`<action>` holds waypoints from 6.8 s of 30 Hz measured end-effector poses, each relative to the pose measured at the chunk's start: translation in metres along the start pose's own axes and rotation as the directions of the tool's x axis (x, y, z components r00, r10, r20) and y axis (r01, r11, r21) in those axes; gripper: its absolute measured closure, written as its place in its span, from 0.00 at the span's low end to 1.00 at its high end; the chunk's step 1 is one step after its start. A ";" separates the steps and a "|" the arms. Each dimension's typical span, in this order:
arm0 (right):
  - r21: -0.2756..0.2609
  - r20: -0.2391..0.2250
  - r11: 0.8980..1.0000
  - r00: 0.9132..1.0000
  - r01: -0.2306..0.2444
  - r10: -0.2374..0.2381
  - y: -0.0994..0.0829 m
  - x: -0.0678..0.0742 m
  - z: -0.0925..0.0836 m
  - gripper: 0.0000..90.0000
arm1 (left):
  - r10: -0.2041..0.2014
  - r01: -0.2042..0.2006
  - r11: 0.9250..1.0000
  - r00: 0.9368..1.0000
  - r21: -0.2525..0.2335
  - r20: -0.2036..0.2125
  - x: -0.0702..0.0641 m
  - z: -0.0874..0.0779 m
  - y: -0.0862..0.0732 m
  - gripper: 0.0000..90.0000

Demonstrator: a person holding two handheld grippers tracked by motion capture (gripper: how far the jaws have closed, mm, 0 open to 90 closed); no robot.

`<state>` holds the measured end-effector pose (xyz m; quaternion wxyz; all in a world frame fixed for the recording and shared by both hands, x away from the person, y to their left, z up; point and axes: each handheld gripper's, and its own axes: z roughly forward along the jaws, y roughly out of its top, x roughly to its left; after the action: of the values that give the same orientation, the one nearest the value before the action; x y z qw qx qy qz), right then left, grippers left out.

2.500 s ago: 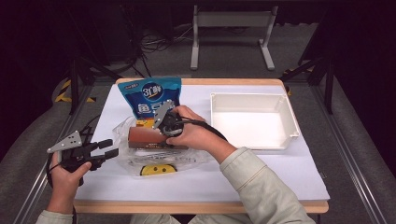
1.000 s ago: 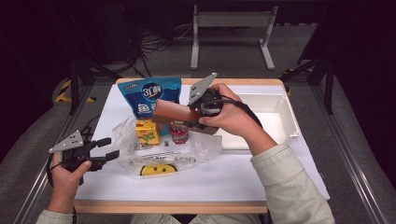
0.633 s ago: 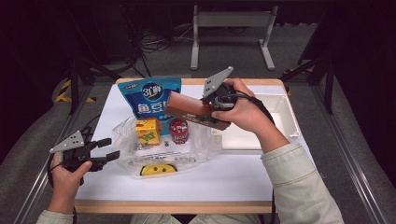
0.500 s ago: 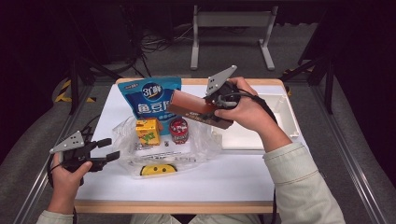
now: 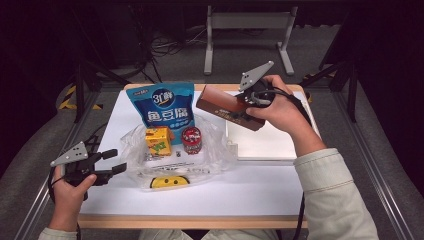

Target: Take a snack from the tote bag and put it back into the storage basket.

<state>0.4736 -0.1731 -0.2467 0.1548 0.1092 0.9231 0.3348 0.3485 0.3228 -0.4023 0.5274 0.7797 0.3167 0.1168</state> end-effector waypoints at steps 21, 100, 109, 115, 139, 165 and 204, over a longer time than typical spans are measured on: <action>0.019 0.057 0.998 0.996 -0.067 0.065 -0.039 -0.039 -0.011 0.48 | -0.001 0.001 1.000 1.000 0.005 -0.005 -0.003 -0.003 -0.002 0.33; 0.266 0.061 0.950 0.987 -0.161 0.150 -0.131 -0.071 0.057 0.47 | -0.002 0.002 1.000 1.000 0.015 -0.004 -0.002 -0.004 -0.004 0.27; 0.298 0.059 0.942 0.988 -0.155 0.144 -0.133 -0.071 0.064 0.47 | 0.000 0.000 1.000 1.000 0.010 -0.002 -0.002 -0.004 -0.004 0.27; 0.320 0.059 0.935 0.988 -0.153 0.141 -0.135 -0.073 0.069 0.47 | 0.000 0.000 1.000 1.000 0.012 0.000 -0.001 -0.004 -0.004 0.27; 0.350 0.099 0.927 0.989 -0.137 0.108 -0.134 -0.071 0.079 0.43 | 0.005 -0.005 1.000 1.000 0.014 0.014 0.000 0.000 -0.002 0.27; 0.007 0.103 0.964 0.960 -0.264 0.262 -0.133 -0.038 0.030 0.75 | 0.021 -0.022 1.000 0.999 0.015 0.035 0.001 0.008 0.004 0.26; -0.006 0.249 0.867 0.839 -0.499 0.484 -0.167 -0.024 0.051 1.00 | 0.034 -0.035 0.999 0.998 0.022 0.054 0.000 0.010 0.003 0.26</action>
<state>0.4983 -0.2764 -0.3876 0.1718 0.3868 0.8477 0.3199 0.3543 0.3148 -0.4038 0.5247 0.7939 0.2901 0.1015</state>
